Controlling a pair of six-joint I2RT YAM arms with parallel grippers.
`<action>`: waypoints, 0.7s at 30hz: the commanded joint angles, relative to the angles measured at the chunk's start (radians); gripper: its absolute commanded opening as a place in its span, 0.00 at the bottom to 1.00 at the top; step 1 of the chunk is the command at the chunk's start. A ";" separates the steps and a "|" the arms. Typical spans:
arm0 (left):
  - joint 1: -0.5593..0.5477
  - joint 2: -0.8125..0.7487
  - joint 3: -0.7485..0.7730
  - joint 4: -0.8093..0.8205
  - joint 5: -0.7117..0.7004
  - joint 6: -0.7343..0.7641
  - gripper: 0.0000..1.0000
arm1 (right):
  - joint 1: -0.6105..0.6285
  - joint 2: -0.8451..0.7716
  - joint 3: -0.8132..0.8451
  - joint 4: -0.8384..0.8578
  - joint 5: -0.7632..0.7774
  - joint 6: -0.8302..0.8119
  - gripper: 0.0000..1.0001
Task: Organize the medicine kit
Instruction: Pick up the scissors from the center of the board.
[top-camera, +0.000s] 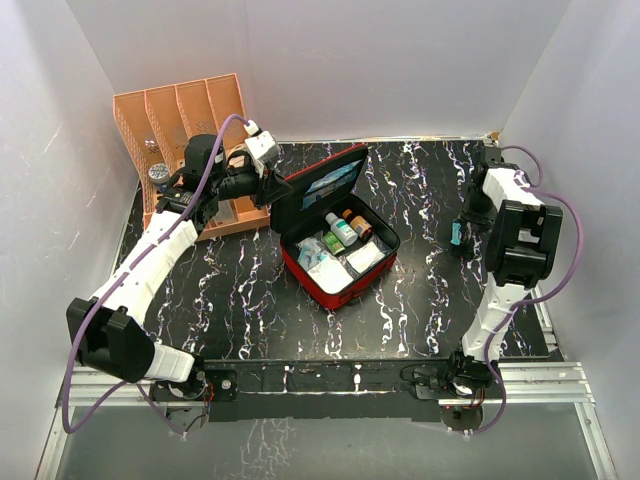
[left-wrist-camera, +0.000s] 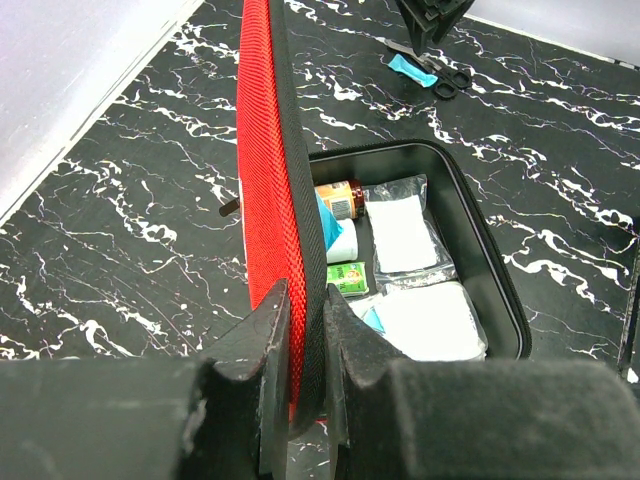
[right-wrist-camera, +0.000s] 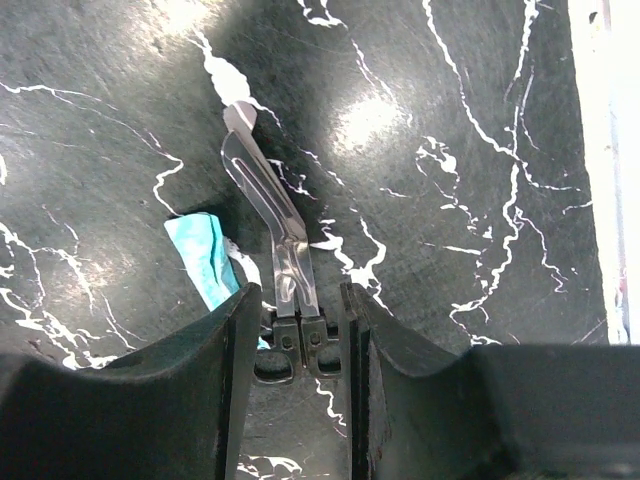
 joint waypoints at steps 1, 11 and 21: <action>0.005 -0.018 -0.010 -0.081 0.014 0.010 0.00 | -0.007 0.028 0.051 0.035 -0.032 -0.033 0.35; 0.005 -0.018 -0.007 -0.090 0.017 0.018 0.00 | -0.010 0.048 -0.008 0.042 -0.033 -0.062 0.35; 0.008 -0.008 0.000 -0.087 0.027 0.024 0.00 | -0.011 0.033 -0.070 0.035 -0.072 -0.060 0.35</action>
